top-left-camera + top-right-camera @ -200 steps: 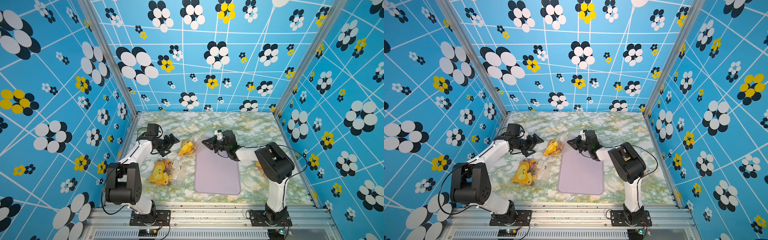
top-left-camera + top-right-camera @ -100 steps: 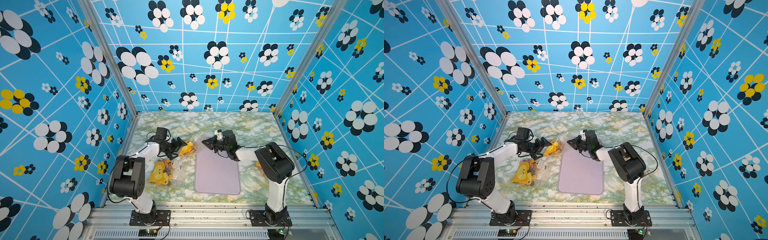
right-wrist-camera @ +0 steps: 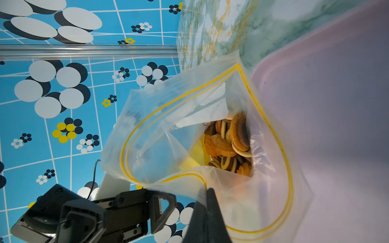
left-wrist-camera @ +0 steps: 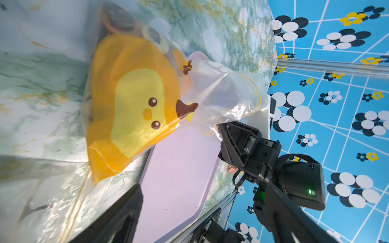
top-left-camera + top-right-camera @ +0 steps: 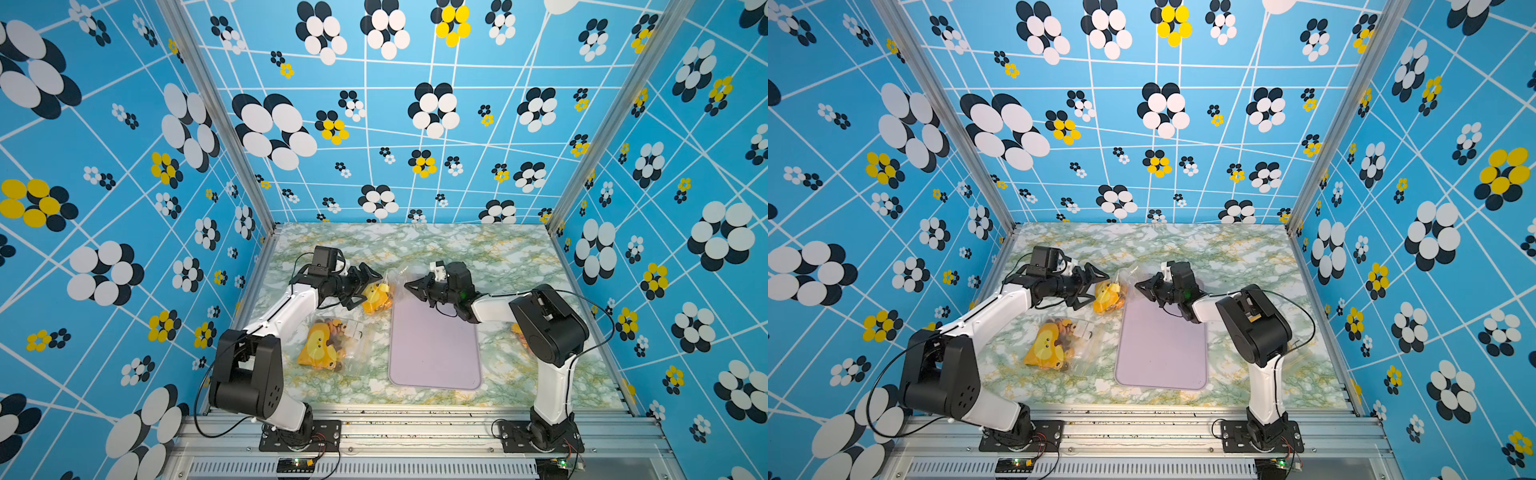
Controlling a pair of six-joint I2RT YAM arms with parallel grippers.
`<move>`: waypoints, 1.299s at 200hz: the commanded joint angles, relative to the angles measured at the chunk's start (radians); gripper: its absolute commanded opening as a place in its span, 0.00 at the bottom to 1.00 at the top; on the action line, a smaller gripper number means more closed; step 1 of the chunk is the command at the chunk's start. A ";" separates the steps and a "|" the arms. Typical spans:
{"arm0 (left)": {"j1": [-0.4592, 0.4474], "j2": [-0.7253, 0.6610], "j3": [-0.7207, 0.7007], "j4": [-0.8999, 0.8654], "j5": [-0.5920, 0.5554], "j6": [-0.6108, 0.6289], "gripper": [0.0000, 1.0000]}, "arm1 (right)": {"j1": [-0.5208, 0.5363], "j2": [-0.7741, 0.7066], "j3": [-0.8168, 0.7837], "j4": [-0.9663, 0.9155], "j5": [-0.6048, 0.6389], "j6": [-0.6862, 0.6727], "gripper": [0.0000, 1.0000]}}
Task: Pour cookies out of the ziploc bag
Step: Pick up the ziploc bag from the center of the board.
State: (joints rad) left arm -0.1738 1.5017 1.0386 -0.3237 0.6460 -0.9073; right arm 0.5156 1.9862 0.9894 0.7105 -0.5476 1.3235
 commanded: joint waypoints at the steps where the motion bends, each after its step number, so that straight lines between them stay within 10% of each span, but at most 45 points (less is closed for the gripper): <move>1: 0.016 -0.019 -0.016 -0.174 -0.094 0.135 0.82 | -0.006 0.016 -0.006 -0.018 0.017 -0.017 0.00; 69: -0.004 0.011 -0.106 -0.153 -0.138 0.212 0.39 | -0.006 -0.009 -0.009 -0.065 0.014 -0.056 0.00; 260: -0.036 0.174 -0.035 -0.125 -0.162 0.242 0.13 | -0.006 -0.022 -0.037 -0.022 0.009 -0.033 0.00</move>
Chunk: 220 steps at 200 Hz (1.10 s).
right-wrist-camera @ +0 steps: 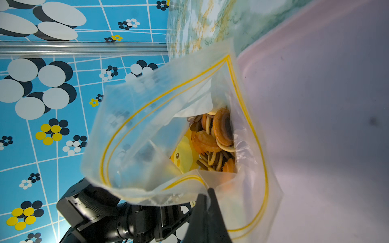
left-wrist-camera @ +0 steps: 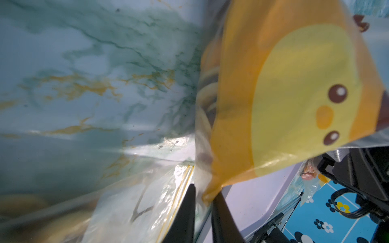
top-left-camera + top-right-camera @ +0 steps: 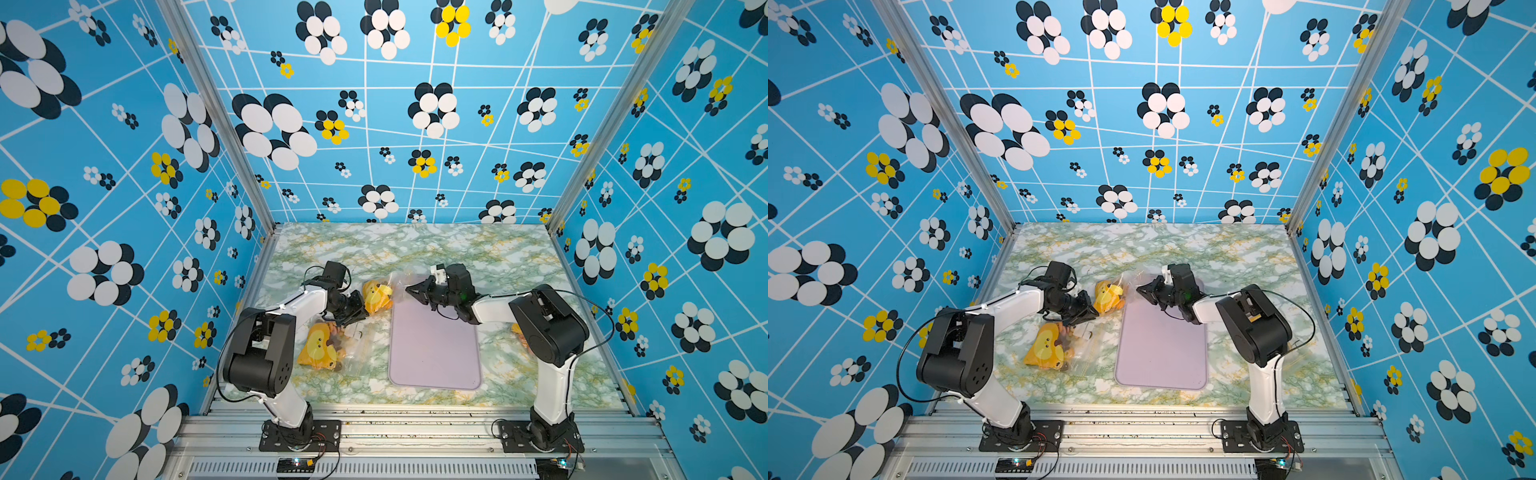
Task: Pour cookies out of the ziploc bag
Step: Pick up the ziploc bag from the center of the board.
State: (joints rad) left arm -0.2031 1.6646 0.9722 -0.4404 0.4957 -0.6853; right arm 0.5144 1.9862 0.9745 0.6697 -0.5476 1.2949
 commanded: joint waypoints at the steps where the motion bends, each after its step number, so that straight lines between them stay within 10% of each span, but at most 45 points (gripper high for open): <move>1: -0.008 0.011 0.032 -0.008 -0.011 0.021 0.13 | -0.005 -0.022 -0.022 0.019 0.008 -0.004 0.00; 133: -0.004 -0.029 0.222 -0.167 -0.043 0.100 0.00 | 0.016 -0.124 0.040 -0.055 -0.098 -0.063 0.00; 220: -0.014 -0.045 0.407 -0.284 -0.023 0.136 0.00 | 0.019 -0.274 0.078 -0.435 -0.088 -0.303 0.00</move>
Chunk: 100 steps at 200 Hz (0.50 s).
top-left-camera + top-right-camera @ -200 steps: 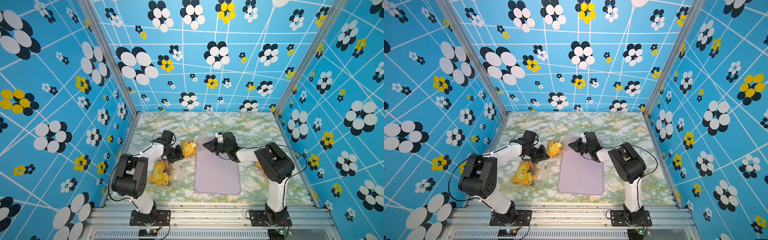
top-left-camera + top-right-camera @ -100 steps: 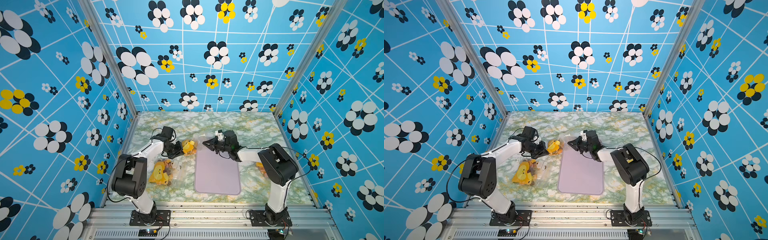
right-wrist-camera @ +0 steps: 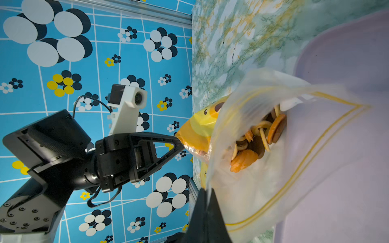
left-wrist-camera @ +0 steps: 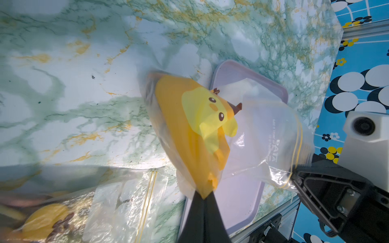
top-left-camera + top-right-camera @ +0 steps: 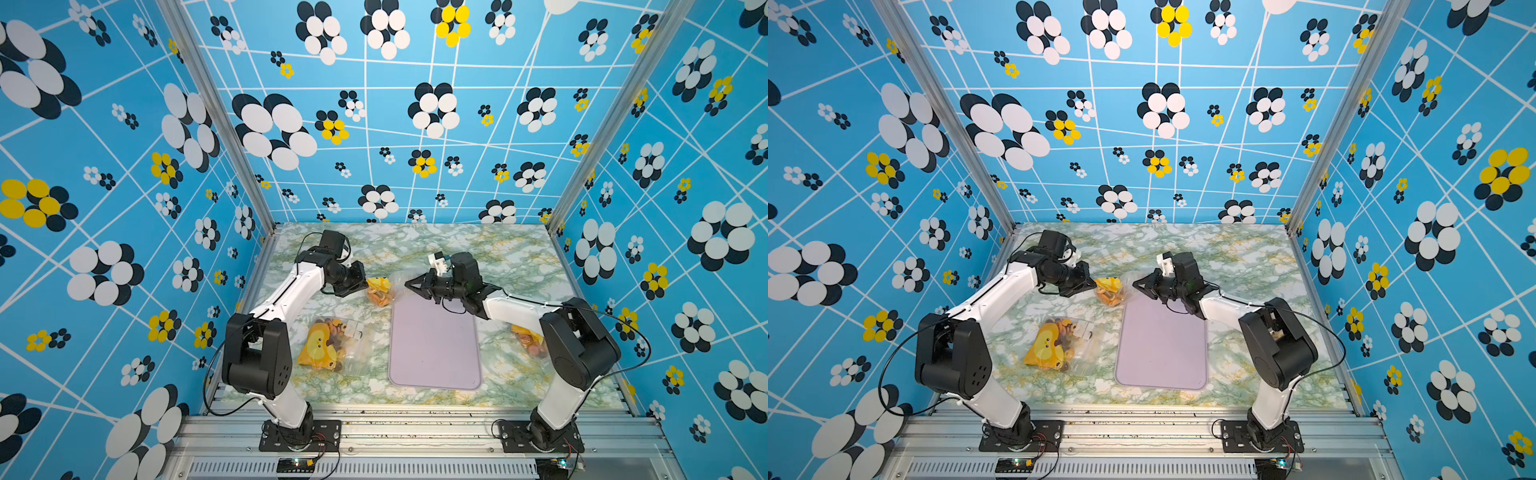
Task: Pour cookies out of the ziploc bag
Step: 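Pick up the ziploc bag from the center of the board, then pour the cookies out of the ziploc bag onto the tray.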
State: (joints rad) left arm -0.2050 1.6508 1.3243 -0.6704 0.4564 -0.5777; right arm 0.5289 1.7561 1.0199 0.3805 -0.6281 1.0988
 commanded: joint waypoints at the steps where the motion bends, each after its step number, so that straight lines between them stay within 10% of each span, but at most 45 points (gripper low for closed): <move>1: -0.013 -0.031 0.056 -0.055 0.016 0.028 0.00 | 0.005 -0.044 0.032 -0.147 -0.007 -0.108 0.00; 100: -0.031 0.007 0.095 -0.053 -0.005 0.038 0.00 | -0.012 0.010 -0.008 -0.190 0.104 -0.164 0.00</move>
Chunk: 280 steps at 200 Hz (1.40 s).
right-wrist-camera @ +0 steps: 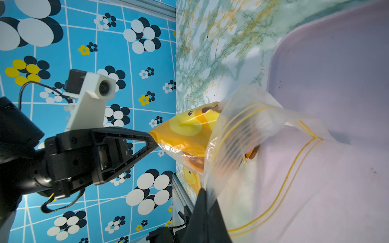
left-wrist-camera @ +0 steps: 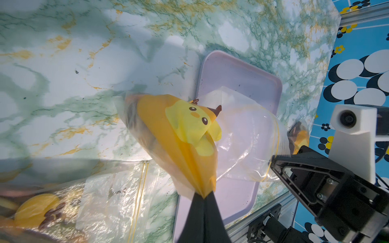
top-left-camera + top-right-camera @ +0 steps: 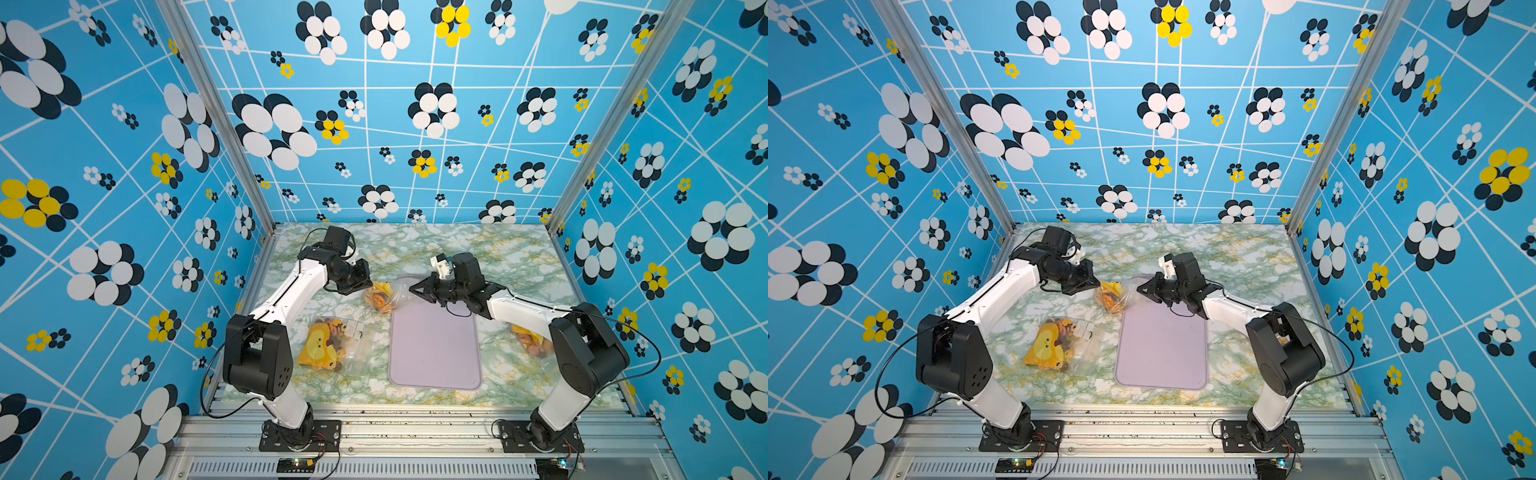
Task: Pour cookies out of the ziploc bag
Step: 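Pour the cookies out of the ziploc bag onto the tray.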
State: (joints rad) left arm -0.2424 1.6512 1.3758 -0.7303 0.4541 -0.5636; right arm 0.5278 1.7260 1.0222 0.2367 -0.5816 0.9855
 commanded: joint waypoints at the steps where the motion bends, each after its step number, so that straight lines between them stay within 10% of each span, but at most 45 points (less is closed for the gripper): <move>1: 0.007 0.008 0.044 0.006 -0.002 0.024 0.00 | -0.011 0.041 -0.010 -0.047 0.059 -0.052 0.00; 280: -0.139 0.199 0.378 -0.070 0.028 0.017 0.00 | -0.174 -0.033 -0.006 -0.225 0.102 -0.186 0.00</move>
State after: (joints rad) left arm -0.3515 1.8278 1.6970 -0.7918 0.4633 -0.5381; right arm 0.3832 1.7378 1.0386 0.0467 -0.4843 0.8364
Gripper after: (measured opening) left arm 0.047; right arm 0.044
